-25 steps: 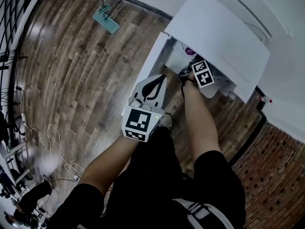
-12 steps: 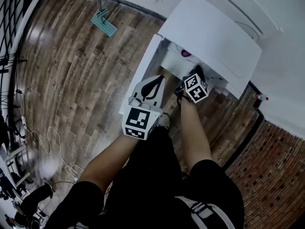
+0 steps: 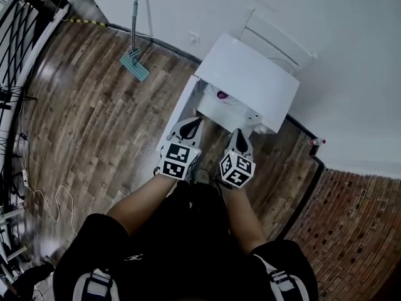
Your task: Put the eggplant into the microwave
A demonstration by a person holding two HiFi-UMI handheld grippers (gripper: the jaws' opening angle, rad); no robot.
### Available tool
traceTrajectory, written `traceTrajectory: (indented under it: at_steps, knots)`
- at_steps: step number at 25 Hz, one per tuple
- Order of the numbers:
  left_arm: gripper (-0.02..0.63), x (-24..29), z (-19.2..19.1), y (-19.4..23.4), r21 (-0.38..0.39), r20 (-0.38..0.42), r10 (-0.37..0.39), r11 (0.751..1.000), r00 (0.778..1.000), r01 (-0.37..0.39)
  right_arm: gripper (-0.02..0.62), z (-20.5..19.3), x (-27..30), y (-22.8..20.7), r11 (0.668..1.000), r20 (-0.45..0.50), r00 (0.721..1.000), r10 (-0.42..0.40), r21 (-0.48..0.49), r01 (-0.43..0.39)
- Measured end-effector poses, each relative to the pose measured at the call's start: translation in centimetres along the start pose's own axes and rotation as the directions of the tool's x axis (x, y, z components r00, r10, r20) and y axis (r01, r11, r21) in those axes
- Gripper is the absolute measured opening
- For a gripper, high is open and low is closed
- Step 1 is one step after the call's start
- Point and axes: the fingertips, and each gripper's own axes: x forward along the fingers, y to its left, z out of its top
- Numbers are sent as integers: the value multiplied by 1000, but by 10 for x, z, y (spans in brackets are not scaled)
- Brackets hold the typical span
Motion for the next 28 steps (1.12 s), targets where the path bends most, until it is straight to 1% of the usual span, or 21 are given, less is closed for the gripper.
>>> traceTrajectory:
  at_steps: [2, 3, 8, 12, 15, 17, 24, 28]
  knots:
    - [0, -14, 13, -8, 56, -7, -7, 998, 1000, 8, 12, 24, -26, 13, 999, 25, 1000, 19, -29, -18]
    - [0, -22, 21, -13, 70, -1, -10, 997, 1000, 10, 12, 36, -38, 18, 999, 39, 999, 27, -39, -26]
    - [0, -46, 70, -35, 91, 62, -28, 996, 998, 22, 12, 98, -77, 25, 999, 148, 989, 23, -33, -18]
    - [0, -57, 91, -42, 105, 95, -26, 994, 995, 16, 12, 128, -101, 31, 999, 218, 975, 38, -38, -30]
    - [0, -67, 104, -44, 99, 124, -32, 995, 992, 20, 12, 137, -113, 36, 998, 248, 968, 42, -49, -31]
    - [0, -71, 107, -47, 108, 133, -43, 994, 990, 28, 12, 139, -119, 39, 998, 259, 965, 42, -50, -30]
    - [0, -78, 106, -56, 122, 124, -78, 991, 989, 62, 12, 140, -129, 48, 999, 271, 962, 43, -44, -32]
    - [0, -82, 109, -62, 129, 140, -97, 988, 985, 79, 12, 141, -135, 51, 998, 284, 958, 44, -51, -30]
